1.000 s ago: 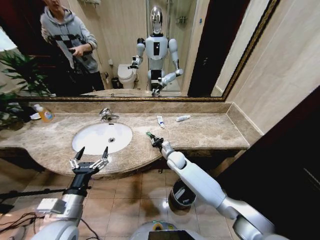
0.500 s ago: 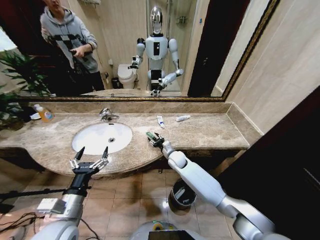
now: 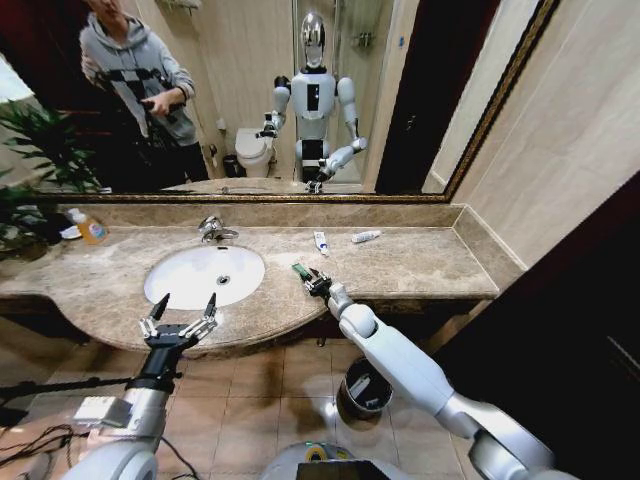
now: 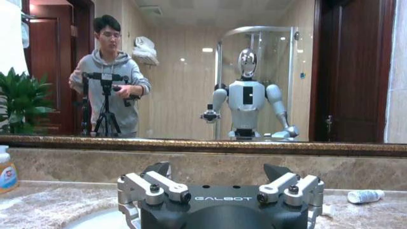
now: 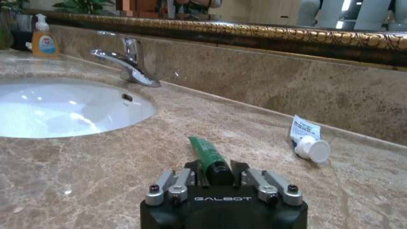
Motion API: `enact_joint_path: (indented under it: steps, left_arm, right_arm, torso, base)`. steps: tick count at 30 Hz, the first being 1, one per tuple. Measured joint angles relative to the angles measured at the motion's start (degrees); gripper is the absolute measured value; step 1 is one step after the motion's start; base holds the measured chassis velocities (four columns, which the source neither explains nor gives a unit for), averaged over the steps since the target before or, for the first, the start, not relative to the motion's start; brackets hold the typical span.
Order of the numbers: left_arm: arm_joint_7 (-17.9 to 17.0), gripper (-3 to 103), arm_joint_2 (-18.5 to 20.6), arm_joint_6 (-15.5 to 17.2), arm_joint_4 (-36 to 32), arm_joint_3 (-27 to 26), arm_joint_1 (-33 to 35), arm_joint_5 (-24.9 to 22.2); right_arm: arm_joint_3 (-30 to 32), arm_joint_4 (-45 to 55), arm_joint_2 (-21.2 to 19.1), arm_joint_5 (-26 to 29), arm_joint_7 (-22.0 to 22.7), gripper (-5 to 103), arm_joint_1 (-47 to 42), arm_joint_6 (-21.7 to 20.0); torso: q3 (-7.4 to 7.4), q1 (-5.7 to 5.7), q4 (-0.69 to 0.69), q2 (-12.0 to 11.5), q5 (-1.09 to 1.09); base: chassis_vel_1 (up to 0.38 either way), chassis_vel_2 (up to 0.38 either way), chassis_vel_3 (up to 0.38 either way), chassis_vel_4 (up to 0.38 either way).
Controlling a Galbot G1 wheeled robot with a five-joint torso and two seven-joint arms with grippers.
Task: Pick up the trash from the sink and place it in the trash bin.
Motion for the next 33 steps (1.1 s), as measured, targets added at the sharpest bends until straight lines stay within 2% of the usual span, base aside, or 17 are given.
enact_joint_path:
  steps: [1, 4, 11, 16, 17, 22, 25, 26, 30, 31, 33]
  left_arm:
    - [0.0, 100, 0.0, 0.0, 0.0, 0.0, 0.0, 0.0]
    - [0.0, 100, 0.0, 0.0, 0.0, 0.0, 0.0, 0.0]
    - [0.0, 100, 0.0, 0.0, 0.0, 0.0, 0.0, 0.0]
    - [0.0, 100, 0.0, 0.0, 0.0, 0.0, 0.0, 0.0]
    - [0.0, 100, 0.0, 0.0, 0.0, 0.0, 0.0, 0.0]
    - [0.0, 100, 0.0, 0.0, 0.0, 0.0, 0.0, 0.0]
    - [0.0, 100, 0.0, 0.0, 0.0, 0.0, 0.0, 0.0]
    - [0.0, 100, 0.0, 0.0, 0.0, 0.0, 0.0, 0.0]
    - [0.0, 100, 0.0, 0.0, 0.0, 0.0, 0.0, 0.0]
    - [0.0, 100, 0.0, 0.0, 0.0, 0.0, 0.0, 0.0]
    - [0.0, 100, 0.0, 0.0, 0.0, 0.0, 0.0, 0.0]
  right_arm:
    - [0.0, 0.0, 0.0, 0.0, 0.0, 32, 0.0, 0.0]
    - [0.3, 0.7, -0.5, 0.4, 0.1, 21, -0.8, 0.0]
    - [3.0, 6.6, -2.9, 0.1, 0.0, 21, -4.8, 1.4]
    - [13.1, 18.2, -7.1, -0.1, -0.9, 21, -17.8, 4.3]
    - [13.1, 18.2, -7.1, -0.1, -0.9, 21, -17.8, 4.3]
    - [21.5, 26.3, -8.8, -0.7, -1.5, 21, -29.8, 8.2]
    - [28.0, 30.0, -5.6, -3.4, -2.1, 21, -39.3, 10.1]
    - [28.0, 30.0, -5.6, -3.4, -2.1, 21, -39.3, 10.1]
    - [37.5, 32.2, 0.9, -9.5, -3.7, 21, -52.2, 13.3]
    - [37.5, 32.2, 0.9, -9.5, -3.7, 21, -52.2, 13.3]
    - [40.7, 31.5, 4.6, -12.4, -4.5, 21, -56.6, 15.2]
  torso:
    - [0.00, 0.00, 0.00, 0.0, 0.00]
    - [0.00, 0.00, 0.00, 0.0, 0.00]
    - [0.00, 0.00, 0.01, 0.0, 0.00]
    - [-0.01, 0.00, -0.01, 0.0, 0.00]
    - [-0.01, 0.00, -0.01, 0.0, 0.00]
    - [-0.01, 0.00, -0.01, 0.0, 0.01]
    - [-0.01, 0.00, 0.00, 0.0, 0.01]
    - [-0.01, 0.00, 0.00, 0.0, 0.01]
    - [-0.01, -0.01, -0.01, 0.0, 0.00]
    - [-0.01, -0.01, -0.01, 0.0, 0.00]
    - [-0.01, -0.01, -0.01, 0.0, 0.00]
  base:
    - [0.000, 0.000, 0.000, 0.000]
    - [0.000, 0.000, 0.000, 0.000]
    - [0.000, 0.000, 0.000, 0.000]
    - [0.000, 0.000, 0.000, 0.000]
    - [0.000, 0.000, 0.000, 0.000]
    - [0.000, 0.000, 0.000, 0.000]
    - [0.000, 0.000, 0.000, 0.000]
    - [0.000, 0.000, 0.000, 0.000]
    - [0.000, 0.000, 0.000, 0.000]
    - [0.000, 0.000, 0.000, 0.000]
    - [0.000, 0.000, 0.000, 0.000]
